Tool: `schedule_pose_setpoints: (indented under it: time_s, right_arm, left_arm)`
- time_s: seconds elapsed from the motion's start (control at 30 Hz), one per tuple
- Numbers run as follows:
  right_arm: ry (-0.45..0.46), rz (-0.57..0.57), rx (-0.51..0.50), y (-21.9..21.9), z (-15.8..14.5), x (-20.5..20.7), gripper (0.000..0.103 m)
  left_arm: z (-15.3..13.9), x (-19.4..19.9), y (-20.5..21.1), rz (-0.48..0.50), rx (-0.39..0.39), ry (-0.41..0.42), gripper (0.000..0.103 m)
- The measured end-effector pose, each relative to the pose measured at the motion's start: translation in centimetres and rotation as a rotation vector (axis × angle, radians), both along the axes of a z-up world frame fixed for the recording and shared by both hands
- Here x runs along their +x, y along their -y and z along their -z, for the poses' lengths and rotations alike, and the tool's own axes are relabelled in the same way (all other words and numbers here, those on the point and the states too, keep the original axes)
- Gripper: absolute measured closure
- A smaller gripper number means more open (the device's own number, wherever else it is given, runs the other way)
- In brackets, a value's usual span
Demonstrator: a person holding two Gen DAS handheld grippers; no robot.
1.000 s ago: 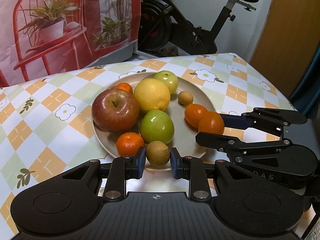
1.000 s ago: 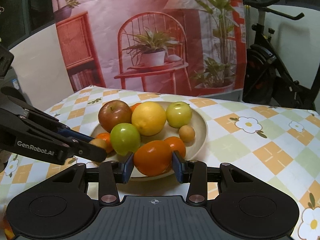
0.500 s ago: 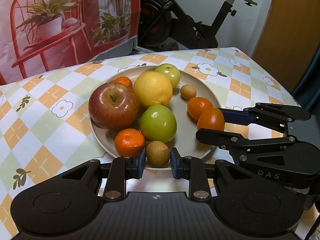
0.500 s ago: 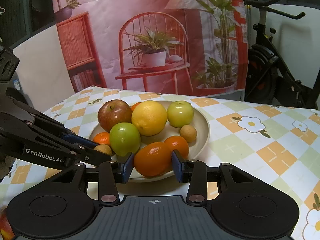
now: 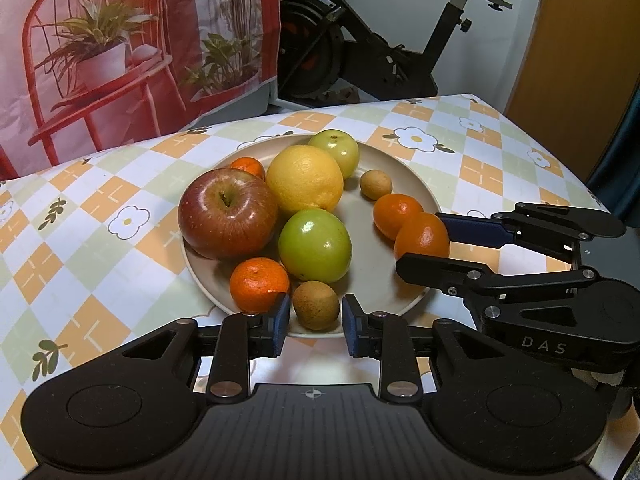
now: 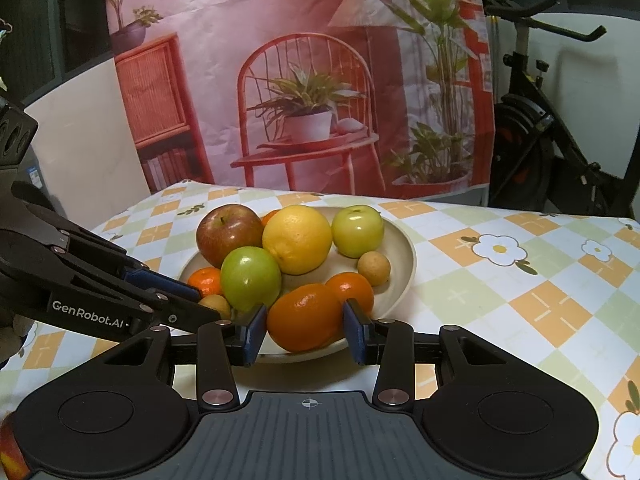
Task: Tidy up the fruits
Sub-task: 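Open both grippers to release the brown fruit and tangerine on the plate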
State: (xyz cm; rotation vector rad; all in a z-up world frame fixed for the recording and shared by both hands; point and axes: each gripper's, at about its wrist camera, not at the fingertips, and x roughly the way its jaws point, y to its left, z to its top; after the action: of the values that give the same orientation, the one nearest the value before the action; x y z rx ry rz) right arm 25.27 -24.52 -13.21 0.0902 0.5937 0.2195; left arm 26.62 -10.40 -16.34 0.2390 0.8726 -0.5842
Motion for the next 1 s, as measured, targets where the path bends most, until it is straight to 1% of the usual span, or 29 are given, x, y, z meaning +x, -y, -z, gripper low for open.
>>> schedule_pose_setpoints:
  time_s: [0.13, 0.17, 0.2, 0.27, 0.47, 0.63, 0.73, 0.8, 1.0]
  right_arm:
    - [0.0, 0.001, 0.014, 0.1, 0.0, -0.2, 0.065]
    - [0.001, 0.001, 0.016, 0.2, -0.1, -0.2, 0.065]
    - [0.001, 0.002, 0.017, 0.2, -0.1, -0.2, 0.065]
    - [0.001, 0.002, 0.016, 0.2, -0.1, -0.2, 0.065]
    - [-0.001, 0.003, 0.021, 0.2, -0.2, -0.3, 0.064]
    - [0.0, 0.008, 0.025, 0.0, -0.2, -0.5, 0.064]
    - [0.003, 0.009, 0.028, -0.1, -0.3, -0.7, 0.063]
    - [0.001, 0.016, 0.029, -0.1, -0.3, -0.8, 0.06]
    - [-0.017, 0.027, 0.019, -0.1, -0.5, -0.9, 0.06]
  left_arm:
    - [-0.1, -0.1, 0.0, -0.002, -0.001, 0.004, 0.071]
    - [-0.1, -0.1, 0.0, -0.002, -0.001, 0.005, 0.069]
    - [-0.1, -0.2, -0.1, -0.003, -0.002, 0.006, 0.065]
    - [-0.2, -0.2, 0.0, -0.004, -0.002, 0.011, 0.063]
    - [-0.3, -0.4, -0.1, -0.011, -0.005, 0.016, 0.062]
    - [-0.6, -0.5, -0.7, -0.044, -0.021, 0.014, 0.062]
    - [-0.8, -0.7, -1.4, -0.078, -0.043, 0.005, 0.062]
    - [-1.0, -0.9, -1.8, -0.094, -0.056, 0.002, 0.062]
    - [-1.6, -1.6, -3.0, -0.12, -0.084, 0.002, 0.062]
